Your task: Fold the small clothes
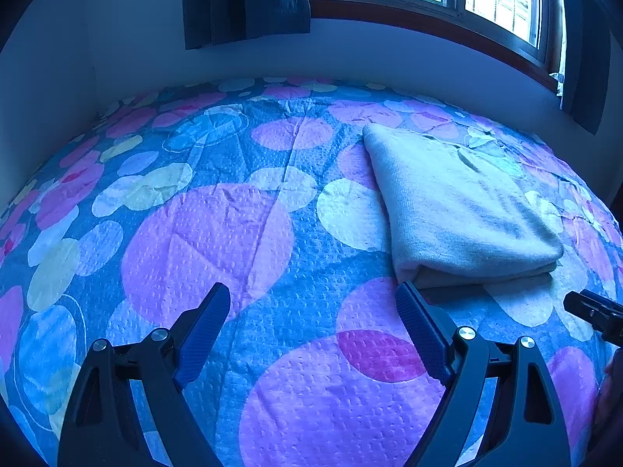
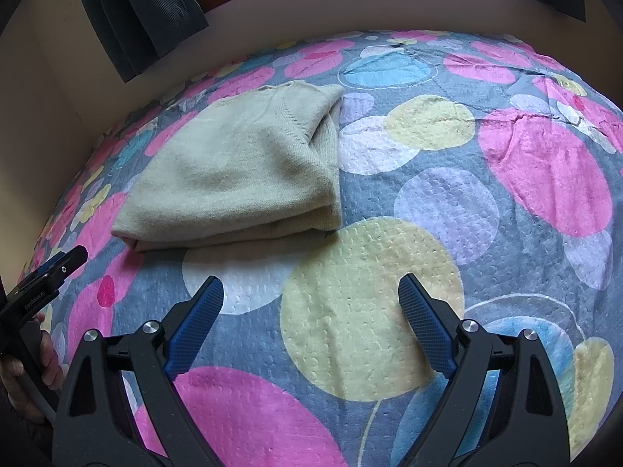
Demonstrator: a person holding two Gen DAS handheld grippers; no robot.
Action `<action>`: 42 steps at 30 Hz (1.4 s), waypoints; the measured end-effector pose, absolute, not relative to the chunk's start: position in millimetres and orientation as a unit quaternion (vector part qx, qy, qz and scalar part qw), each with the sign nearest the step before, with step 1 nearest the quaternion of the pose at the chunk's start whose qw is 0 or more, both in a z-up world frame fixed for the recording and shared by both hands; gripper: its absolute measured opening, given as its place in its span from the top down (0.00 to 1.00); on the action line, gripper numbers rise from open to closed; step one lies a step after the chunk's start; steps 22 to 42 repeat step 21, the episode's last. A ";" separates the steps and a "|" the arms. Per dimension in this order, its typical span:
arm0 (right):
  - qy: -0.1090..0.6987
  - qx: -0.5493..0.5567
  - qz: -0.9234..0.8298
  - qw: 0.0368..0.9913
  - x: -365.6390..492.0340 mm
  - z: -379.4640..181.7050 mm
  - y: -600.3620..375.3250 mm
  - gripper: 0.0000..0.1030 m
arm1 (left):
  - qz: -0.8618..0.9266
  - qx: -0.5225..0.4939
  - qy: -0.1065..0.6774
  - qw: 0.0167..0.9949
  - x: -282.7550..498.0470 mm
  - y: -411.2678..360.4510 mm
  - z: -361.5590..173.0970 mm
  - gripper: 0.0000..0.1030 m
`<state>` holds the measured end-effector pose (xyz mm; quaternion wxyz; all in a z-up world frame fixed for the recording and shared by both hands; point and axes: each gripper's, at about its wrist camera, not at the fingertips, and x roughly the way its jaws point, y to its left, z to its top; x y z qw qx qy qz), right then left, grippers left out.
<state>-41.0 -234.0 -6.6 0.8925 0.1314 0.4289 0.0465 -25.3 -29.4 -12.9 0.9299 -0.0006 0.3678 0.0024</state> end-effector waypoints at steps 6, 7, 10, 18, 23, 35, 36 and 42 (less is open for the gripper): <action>0.432 0.130 0.049 0.891 -39.7 -9.4 -233.4 0.11 | 0.012 0.001 0.376 0.927 -23.7 -31.0 -14.2 0.17; 0.432 0.130 0.049 0.891 -39.5 -9.6 -233.4 0.11 | 0.016 0.003 0.378 0.926 -23.2 -31.1 -14.6 0.16; 0.432 0.130 0.048 0.891 -40.2 -9.5 -232.7 0.11 | 0.015 0.009 0.373 0.928 -25.6 -31.0 -14.8 0.16; 0.426 0.138 0.054 0.893 -40.9 -5.0 -236.1 0.11 | 0.002 0.001 0.355 0.935 -20.2 -12.3 -0.9 0.17; 0.415 0.158 0.063 0.894 -38.6 6.1 -248.7 0.11 | 0.027 -0.022 0.362 0.931 -5.3 14.8 0.3 0.17; 0.415 0.158 0.063 0.894 -38.6 6.1 -248.7 0.11 | 0.027 -0.022 0.362 0.931 -5.3 14.8 0.3 0.17; 0.415 0.158 0.063 0.894 -38.6 6.1 -248.7 0.11 | 0.027 -0.022 0.362 0.931 -5.3 14.8 0.3 0.17; 0.415 0.158 0.063 0.894 -38.6 6.1 -248.7 0.11 | 0.027 -0.022 0.362 0.931 -5.3 14.8 0.3 0.17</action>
